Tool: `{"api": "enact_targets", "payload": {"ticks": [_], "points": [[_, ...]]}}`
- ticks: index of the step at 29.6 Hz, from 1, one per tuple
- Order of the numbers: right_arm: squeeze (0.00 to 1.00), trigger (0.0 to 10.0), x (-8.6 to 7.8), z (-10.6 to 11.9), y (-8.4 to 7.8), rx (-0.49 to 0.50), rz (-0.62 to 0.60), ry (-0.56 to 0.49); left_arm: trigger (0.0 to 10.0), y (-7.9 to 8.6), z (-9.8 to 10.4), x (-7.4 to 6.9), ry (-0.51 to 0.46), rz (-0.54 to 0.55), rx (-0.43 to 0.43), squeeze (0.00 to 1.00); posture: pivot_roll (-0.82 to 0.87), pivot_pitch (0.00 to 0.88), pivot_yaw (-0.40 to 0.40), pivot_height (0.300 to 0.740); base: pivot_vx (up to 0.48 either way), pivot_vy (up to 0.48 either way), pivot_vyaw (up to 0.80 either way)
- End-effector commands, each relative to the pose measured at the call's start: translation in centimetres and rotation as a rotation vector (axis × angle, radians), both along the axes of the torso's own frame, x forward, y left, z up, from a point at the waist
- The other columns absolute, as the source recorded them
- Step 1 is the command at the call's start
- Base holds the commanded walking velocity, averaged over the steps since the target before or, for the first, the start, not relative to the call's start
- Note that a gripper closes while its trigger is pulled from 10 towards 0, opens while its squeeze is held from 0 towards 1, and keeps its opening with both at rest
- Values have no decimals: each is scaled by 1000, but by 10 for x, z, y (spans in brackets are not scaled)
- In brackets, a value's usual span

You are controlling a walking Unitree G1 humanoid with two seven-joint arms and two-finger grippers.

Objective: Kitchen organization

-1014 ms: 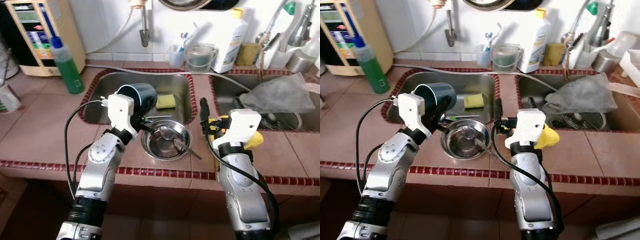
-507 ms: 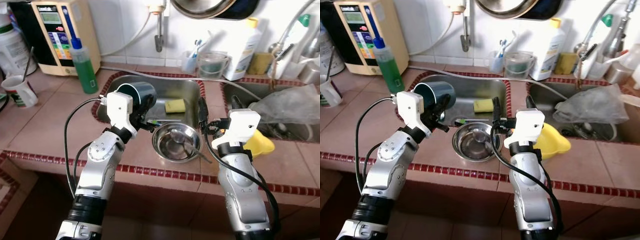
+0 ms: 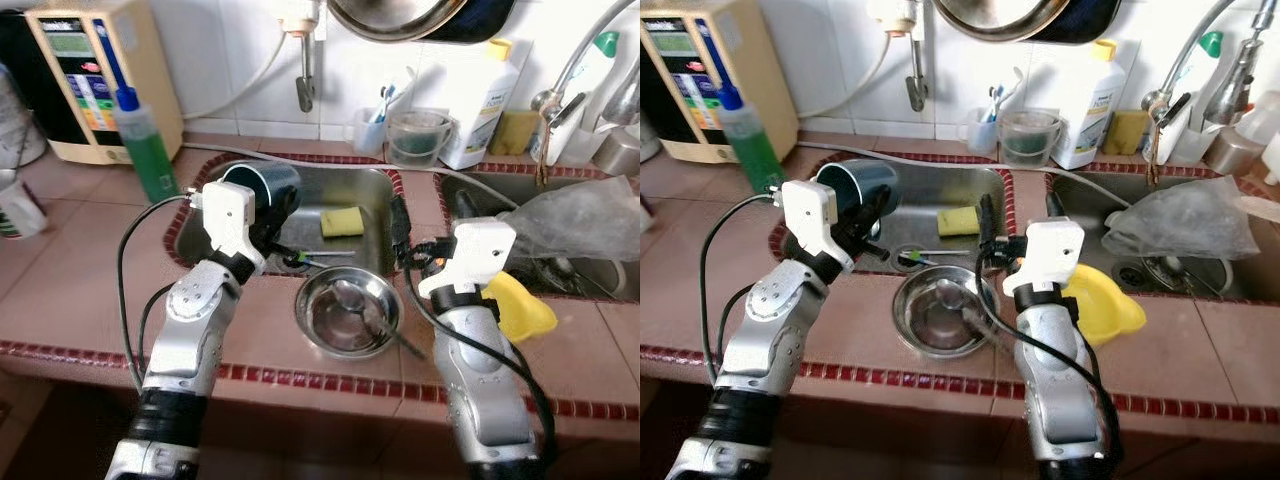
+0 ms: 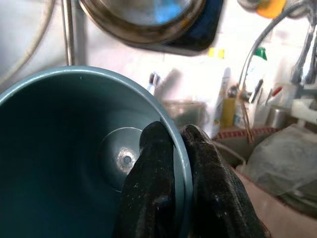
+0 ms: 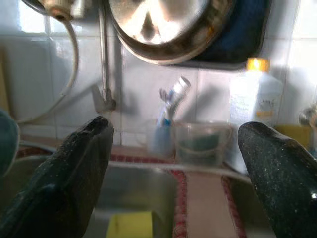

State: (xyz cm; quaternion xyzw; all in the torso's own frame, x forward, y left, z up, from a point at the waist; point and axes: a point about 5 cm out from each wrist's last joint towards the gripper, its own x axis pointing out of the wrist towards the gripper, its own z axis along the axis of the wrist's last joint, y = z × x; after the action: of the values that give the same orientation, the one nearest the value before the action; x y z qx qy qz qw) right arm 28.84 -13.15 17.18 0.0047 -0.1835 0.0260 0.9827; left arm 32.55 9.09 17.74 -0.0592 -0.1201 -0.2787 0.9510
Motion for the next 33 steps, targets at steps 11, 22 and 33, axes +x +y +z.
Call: {"api": "enact_targets", "payload": {"ticks": [11,22,33], "points": [[0,10000,-5,2,14,4,116,17,10000,11,10,2,-23,14,7,0,-87,18,39,740,46,0,0],[0,10000,-27,-7,21,-36,232,104,10000,27,10,11,-20,-7,124,0,-95,55,35,740,0,0,0],[0,10000,-54,-11,15,-8,242,216,10000,27,1,15,-24,-103,243,0,-122,111,37,740,0,0,0]]}}
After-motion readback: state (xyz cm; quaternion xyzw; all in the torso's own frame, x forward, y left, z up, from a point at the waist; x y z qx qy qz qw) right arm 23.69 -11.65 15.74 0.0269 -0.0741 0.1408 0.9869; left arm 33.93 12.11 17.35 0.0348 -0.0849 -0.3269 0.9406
